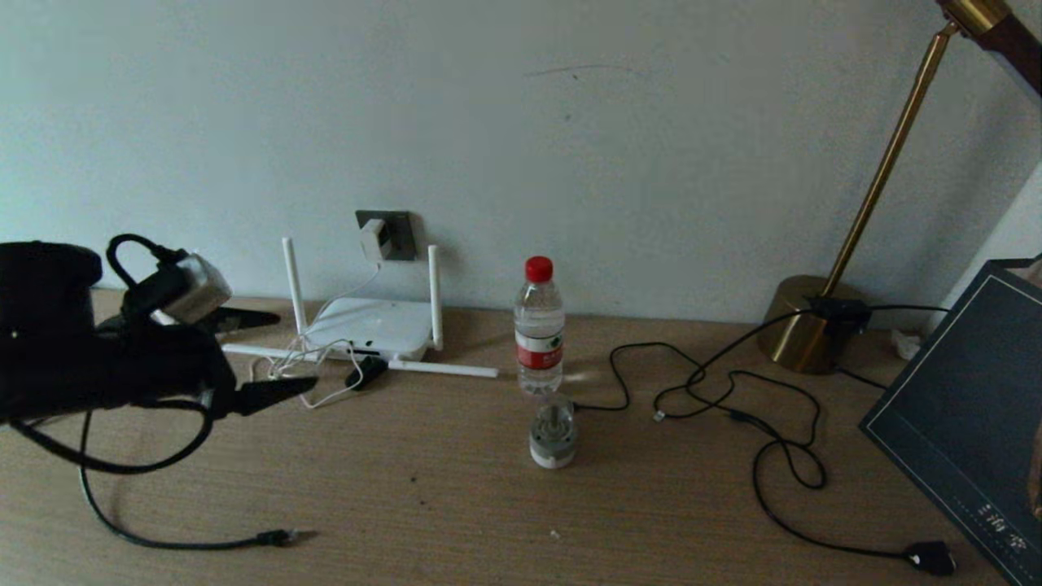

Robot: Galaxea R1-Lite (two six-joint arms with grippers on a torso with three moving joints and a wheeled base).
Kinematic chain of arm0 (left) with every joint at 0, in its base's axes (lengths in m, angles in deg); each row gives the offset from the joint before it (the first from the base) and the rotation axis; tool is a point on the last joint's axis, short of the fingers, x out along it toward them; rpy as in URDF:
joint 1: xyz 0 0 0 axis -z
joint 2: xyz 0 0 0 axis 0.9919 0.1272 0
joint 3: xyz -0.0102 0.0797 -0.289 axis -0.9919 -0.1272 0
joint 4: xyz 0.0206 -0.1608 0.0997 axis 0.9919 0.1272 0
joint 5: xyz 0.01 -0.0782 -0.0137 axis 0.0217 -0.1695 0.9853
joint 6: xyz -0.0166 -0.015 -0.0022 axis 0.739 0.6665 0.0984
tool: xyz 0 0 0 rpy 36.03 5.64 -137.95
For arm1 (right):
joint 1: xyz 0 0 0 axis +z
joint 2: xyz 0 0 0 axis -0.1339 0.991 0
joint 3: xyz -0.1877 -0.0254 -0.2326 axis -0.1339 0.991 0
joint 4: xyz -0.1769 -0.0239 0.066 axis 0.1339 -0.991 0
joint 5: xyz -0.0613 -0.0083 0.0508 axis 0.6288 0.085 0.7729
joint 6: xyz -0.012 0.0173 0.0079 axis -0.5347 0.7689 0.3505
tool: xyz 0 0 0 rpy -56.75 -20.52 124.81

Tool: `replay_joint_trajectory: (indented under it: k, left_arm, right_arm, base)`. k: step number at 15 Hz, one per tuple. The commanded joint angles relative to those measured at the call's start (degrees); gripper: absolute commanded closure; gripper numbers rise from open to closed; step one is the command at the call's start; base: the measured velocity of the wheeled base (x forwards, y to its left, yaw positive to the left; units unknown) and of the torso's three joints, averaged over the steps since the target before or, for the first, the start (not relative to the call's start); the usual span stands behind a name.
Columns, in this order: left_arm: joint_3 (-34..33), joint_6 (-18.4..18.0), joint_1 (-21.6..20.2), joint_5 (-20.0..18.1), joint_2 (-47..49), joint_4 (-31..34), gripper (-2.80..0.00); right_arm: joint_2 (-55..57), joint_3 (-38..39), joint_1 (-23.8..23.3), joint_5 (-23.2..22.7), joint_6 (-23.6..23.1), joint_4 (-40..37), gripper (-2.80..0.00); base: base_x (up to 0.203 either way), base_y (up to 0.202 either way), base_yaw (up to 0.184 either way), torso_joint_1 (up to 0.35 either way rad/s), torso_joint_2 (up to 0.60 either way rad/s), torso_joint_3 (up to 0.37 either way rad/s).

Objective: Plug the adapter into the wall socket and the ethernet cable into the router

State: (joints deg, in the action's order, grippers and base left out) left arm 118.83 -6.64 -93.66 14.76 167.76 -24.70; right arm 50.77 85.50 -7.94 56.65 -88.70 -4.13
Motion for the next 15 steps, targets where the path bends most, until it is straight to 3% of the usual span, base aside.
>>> replay_joint_trajectory:
  k: [1,3,4,5,8,15]
  left_arm:
    - [3.21,-17.15,-1.16,-0.52,-2.62,25.69,-2.8]
    - [6.62,-36.94,-4.16,3.27,0.39,36.43,-2.8]
    - [7.53,-43.06,-5.76,7.42,2.57,38.71,-2.8]
    - [8.08,-46.35,-6.74,11.54,4.62,40.02,-2.8]
    - [8.42,-47.5,-6.72,16.24,5.94,40.5,-2.8]
    - [8.6,-48.23,-2.61,17.64,10.25,38.64,-2.8]
  right_arm:
    - [0.07,0.0,-0.02,-0.01,0.02,0.03,0.0]
    - [0.07,0.0,-0.02,-0.01,0.02,0.03,0.0]
    - [0.07,0.0,-0.02,-0.01,0.02,0.03,0.0]
    - [0.07,0.0,-0.02,-0.01,0.02,0.03,0.0]
    - [0.07,0.0,-0.02,-0.01,0.02,0.03,0.0]
    - [0.07,0.0,-0.02,-0.01,0.02,0.03,0.0]
  base:
    - [0.0,0.0,0.0,0.0,0.0,0.0]
    - [0.0,0.0,0.0,0.0,0.0,0.0]
    - [0.0,0.0,0.0,0.0,0.0,0.0]
    - [0.0,0.0,0.0,0.0,0.0,0.0]
    - [0.0,0.0,0.0,0.0,0.0,0.0]
    - [0.0,0.0,0.0,0.0,0.0,0.0]
